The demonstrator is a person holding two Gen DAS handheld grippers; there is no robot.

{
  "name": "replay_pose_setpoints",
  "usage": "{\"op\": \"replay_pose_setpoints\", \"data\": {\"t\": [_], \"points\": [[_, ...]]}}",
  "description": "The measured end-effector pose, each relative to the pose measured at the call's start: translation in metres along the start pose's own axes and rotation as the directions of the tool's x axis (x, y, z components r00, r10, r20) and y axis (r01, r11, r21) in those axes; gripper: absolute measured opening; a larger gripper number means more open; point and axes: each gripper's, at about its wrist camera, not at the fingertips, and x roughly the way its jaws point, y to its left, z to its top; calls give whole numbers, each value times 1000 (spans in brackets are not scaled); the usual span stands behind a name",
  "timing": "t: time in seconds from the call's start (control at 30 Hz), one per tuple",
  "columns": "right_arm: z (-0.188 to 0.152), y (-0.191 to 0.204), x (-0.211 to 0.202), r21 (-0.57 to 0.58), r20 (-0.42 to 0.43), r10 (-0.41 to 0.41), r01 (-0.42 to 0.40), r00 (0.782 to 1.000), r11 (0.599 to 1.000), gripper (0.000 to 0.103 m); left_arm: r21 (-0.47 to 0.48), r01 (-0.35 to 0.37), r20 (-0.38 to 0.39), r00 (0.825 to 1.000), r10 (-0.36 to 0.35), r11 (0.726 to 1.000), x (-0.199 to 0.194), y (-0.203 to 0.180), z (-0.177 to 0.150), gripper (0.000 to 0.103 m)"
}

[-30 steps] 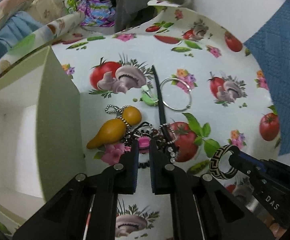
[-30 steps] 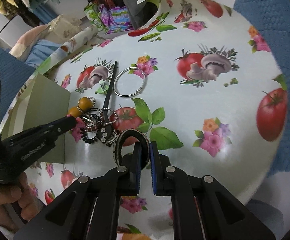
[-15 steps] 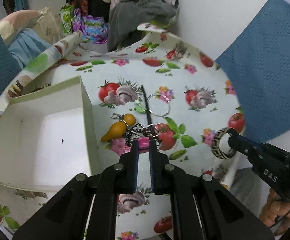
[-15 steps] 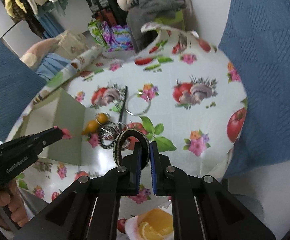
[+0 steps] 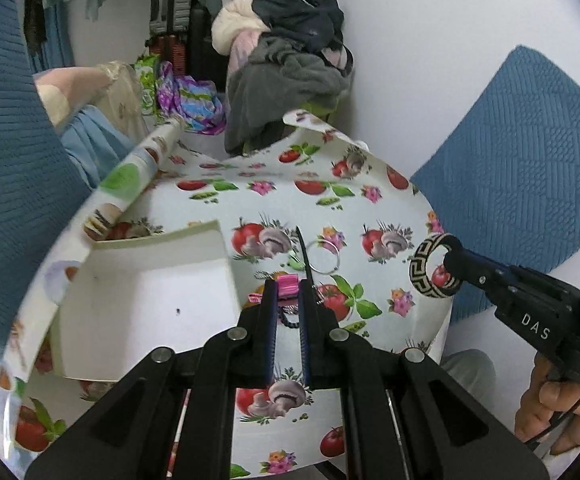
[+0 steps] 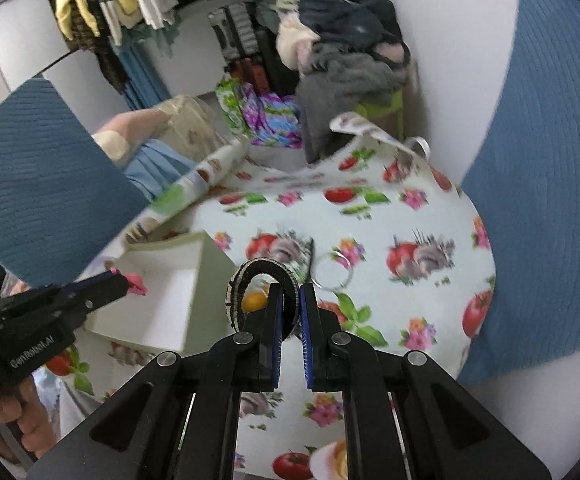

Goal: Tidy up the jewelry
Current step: 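Carry the black ring with the right tool into the white box and release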

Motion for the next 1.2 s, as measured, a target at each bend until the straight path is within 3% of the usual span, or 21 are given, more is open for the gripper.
{"op": "replay_pose_setpoints", "data": {"t": [0.23, 0.5, 0.83, 1.2], "points": [[22, 41, -4, -60, 30, 50, -48, 998, 997, 7, -53, -51, 43, 998, 53, 997, -24, 32, 7, 10], [35, 86, 22, -124, -3, 111, -111, 994, 986, 7, -133, -92, 44, 994, 98, 987, -26, 78, 4, 10], [14, 124, 91, -149, -143, 132, -153, 981, 977, 7, -200, -109, -69, 993, 97, 974, 18, 130, -18, 10], [-18, 127, 156, -159, -276, 82, -129, 958, 979, 7, -223, -122, -203, 976, 76, 967, 77, 158, -52, 10]]}}
